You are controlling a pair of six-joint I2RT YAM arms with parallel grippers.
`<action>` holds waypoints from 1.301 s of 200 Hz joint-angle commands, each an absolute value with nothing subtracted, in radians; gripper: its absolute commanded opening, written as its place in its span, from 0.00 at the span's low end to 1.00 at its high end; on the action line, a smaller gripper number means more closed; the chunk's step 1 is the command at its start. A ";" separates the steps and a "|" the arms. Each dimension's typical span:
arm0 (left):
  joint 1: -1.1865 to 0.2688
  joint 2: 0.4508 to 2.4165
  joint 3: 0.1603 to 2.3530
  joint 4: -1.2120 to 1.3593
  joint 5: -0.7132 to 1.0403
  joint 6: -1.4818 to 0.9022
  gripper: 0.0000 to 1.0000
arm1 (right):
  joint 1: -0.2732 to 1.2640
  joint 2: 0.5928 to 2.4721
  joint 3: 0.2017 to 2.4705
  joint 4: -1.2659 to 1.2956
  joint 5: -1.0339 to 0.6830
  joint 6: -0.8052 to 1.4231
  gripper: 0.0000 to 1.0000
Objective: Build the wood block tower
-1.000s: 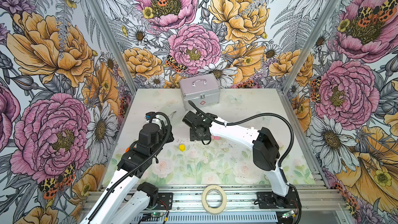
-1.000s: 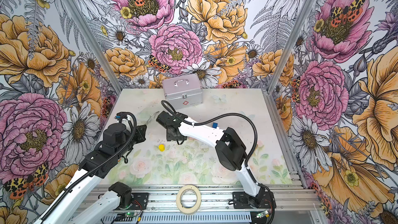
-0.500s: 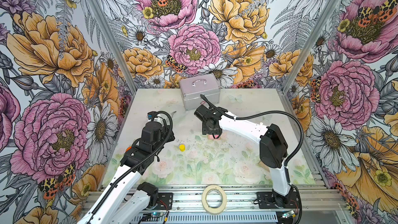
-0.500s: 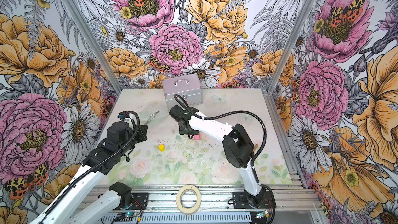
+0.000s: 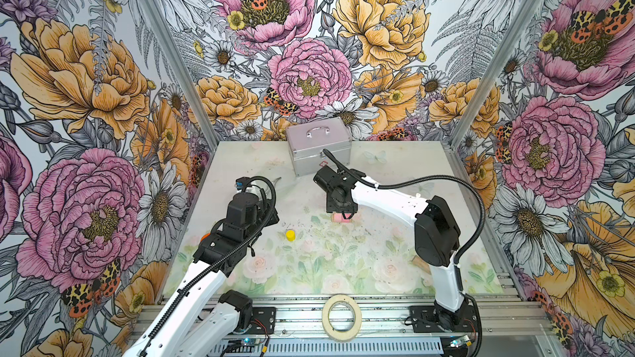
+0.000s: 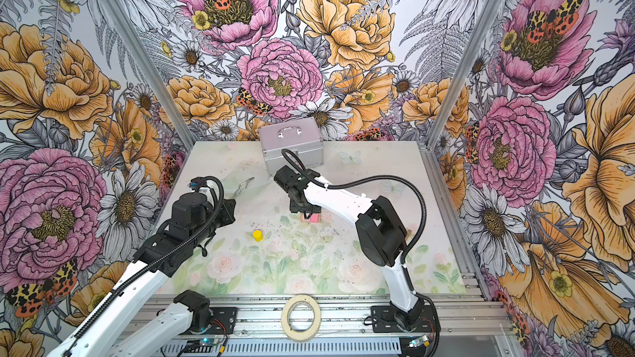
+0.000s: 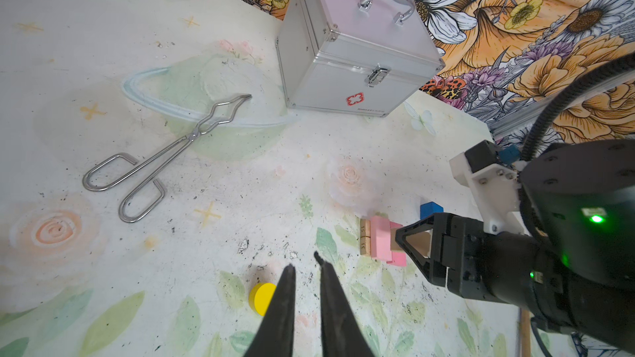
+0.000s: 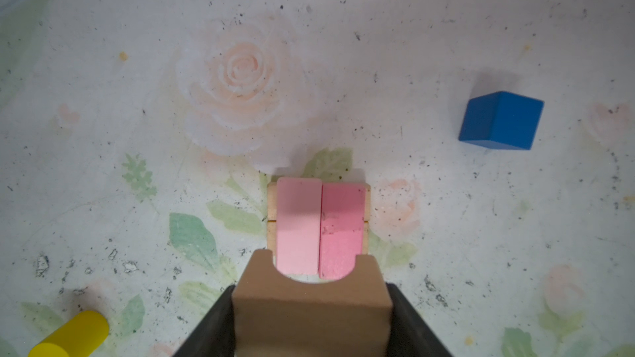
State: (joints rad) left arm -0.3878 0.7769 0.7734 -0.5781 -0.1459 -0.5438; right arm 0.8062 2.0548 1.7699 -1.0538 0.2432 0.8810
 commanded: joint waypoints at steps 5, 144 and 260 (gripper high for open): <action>-0.379 0.780 0.760 -0.552 -0.130 -0.551 0.16 | 0.798 2.054 1.752 -1.021 0.256 0.869 0.00; -0.376 0.790 0.765 -0.553 -0.124 -0.549 0.16 | 0.763 2.045 1.693 -0.943 0.226 0.845 0.00; -0.376 0.793 0.764 -0.552 -0.123 -0.549 0.16 | 0.769 2.035 1.664 -0.907 0.186 0.841 0.00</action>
State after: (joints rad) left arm -0.3874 0.7887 0.7734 -0.5762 -0.1425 -0.5434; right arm 0.7609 2.0556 1.6695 -0.9352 0.2005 0.8509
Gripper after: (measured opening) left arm 0.166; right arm 0.603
